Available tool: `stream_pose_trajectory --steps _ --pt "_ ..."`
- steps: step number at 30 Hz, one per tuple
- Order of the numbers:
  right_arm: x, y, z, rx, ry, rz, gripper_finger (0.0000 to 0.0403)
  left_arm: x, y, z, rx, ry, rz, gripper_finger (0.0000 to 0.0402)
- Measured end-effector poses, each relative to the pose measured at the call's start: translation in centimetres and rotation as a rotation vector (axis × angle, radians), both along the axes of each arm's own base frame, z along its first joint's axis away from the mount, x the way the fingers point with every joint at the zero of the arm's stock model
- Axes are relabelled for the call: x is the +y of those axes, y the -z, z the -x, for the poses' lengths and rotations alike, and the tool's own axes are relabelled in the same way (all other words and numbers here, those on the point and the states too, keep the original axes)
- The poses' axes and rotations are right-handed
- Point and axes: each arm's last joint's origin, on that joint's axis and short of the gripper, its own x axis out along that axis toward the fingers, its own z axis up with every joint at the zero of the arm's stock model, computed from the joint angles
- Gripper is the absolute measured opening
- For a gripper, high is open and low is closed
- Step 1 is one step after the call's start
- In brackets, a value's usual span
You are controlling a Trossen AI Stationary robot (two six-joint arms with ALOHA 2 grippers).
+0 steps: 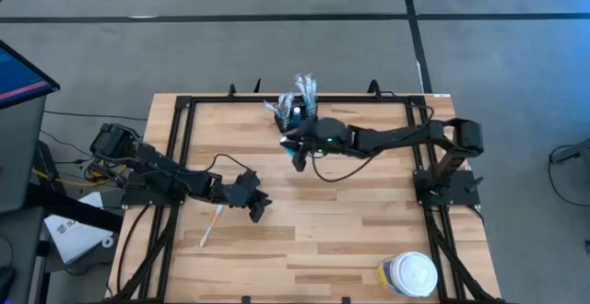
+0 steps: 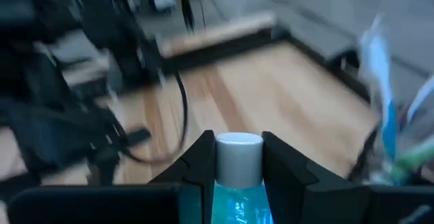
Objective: Pick & Place toothbrushing station
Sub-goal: Put the blue mouthwash into the black wire organizer
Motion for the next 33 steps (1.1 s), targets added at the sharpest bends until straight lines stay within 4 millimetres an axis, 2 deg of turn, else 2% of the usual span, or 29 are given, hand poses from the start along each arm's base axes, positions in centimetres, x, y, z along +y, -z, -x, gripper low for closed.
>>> stream_pose_trajectory --steps 10,14,23,33 --pt "-3.8 1.4 1.9 -0.101 0.127 0.027 0.0082 0.1 0.0 0.0 -0.002 -0.003 -0.001 0.0136" --pt "-5.0 1.4 2.6 -0.19 0.164 0.04 0.0082 0.1 0.0 0.0 -0.003 -0.004 -0.002 0.0136" --pt "-7.8 1.6 3.6 -0.217 0.242 0.028 0.0082 0.2 -0.1 -0.1 -0.012 -0.03 -0.022 0.0136" --pt "-11.2 5.2 2.8 -0.251 0.263 -0.082 0.0082 0.4 -0.1 -0.1 -0.015 -0.043 -0.027 0.0136"
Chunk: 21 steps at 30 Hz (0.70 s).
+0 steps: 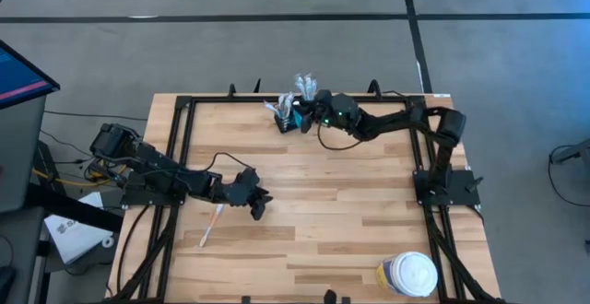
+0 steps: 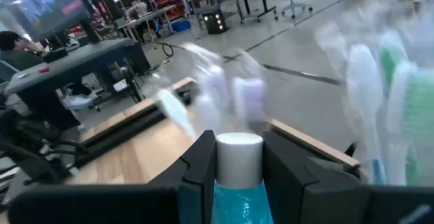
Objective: Pick & Place toothbrushing station
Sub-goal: Put the blue mouthwash into the black wire organizer
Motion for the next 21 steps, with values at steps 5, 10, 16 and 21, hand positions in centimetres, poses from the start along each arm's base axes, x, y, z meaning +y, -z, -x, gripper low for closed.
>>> stream_pose_trajectory --steps 5,10,16,21 --pt "-1.4 0.2 0.1 -0.014 0.023 -0.014 0.0082 0.5 0.0 -0.1 0.0 -0.019 0.0 0.0136" --pt "-2.4 -0.4 0.8 -0.033 0.054 0.01 0.0082 1.0 0.0 -0.2 0.0 -0.042 0.0 0.0136" --pt "-3.0 -0.8 0.9 -0.034 0.088 0.047 0.0082 2.3 0.0 -0.4 0.0 -0.093 0.0 0.0136" --pt "-3.1 -1.0 0.6 -0.024 0.104 0.08 0.0082 3.1 0.0 -0.6 0.003 -0.112 0.014 0.0136"
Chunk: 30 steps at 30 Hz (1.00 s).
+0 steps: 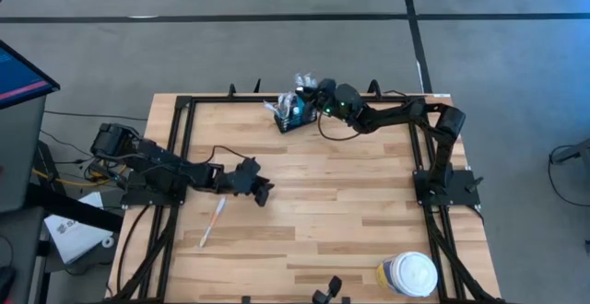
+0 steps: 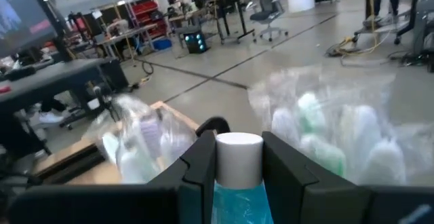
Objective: Pick & Place toothbrushing station
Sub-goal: Put the blue mouthwash into the black wire organizer
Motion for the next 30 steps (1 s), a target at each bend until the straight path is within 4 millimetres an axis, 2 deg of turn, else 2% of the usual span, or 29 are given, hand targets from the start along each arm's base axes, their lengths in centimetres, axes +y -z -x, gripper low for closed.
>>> stream_pose_trajectory --steps 17,30 --pt "1.6 -0.4 -1.1 0.005 0.04 0.031 0.0082 0.3 0.0 0.0 0.001 -0.008 0.003 0.0136" --pt "2.0 -0.4 -1.3 -0.013 0.05 0.006 0.0082 0.5 0.0 -0.1 0.008 0.007 -0.026 0.0136"
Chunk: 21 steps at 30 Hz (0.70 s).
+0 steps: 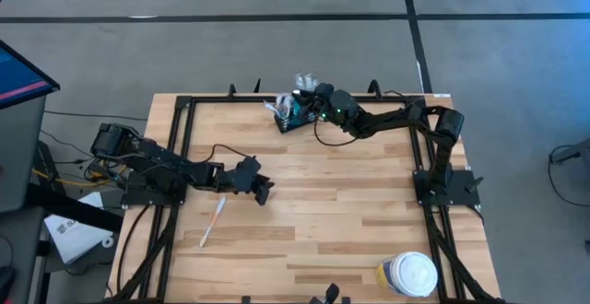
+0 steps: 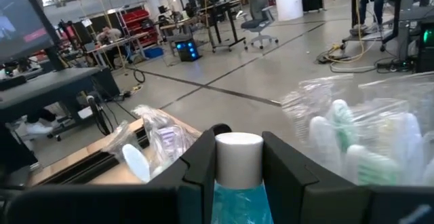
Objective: Pick & Place toothbrushing station
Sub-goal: Put the blue mouthwash into the black wire organizer
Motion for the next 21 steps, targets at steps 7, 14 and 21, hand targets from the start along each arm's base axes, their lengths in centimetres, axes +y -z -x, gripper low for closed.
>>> stream_pose_trajectory --steps 7,14,21 --pt "-0.1 0.2 0.1 0.021 0.029 -0.005 0.0082 0.0 -0.1 -0.1 -0.013 0.0 0.001 0.0136" --pt "0.8 0.3 -0.4 0.034 -0.006 0.003 0.0082 0.1 -0.5 -0.3 -0.05 -0.005 -0.073 0.0136" --pt "3.4 -0.8 -1.1 0.048 -0.073 0.026 0.0082 0.5 -1.1 -0.5 -0.099 -0.113 -0.177 0.0136"
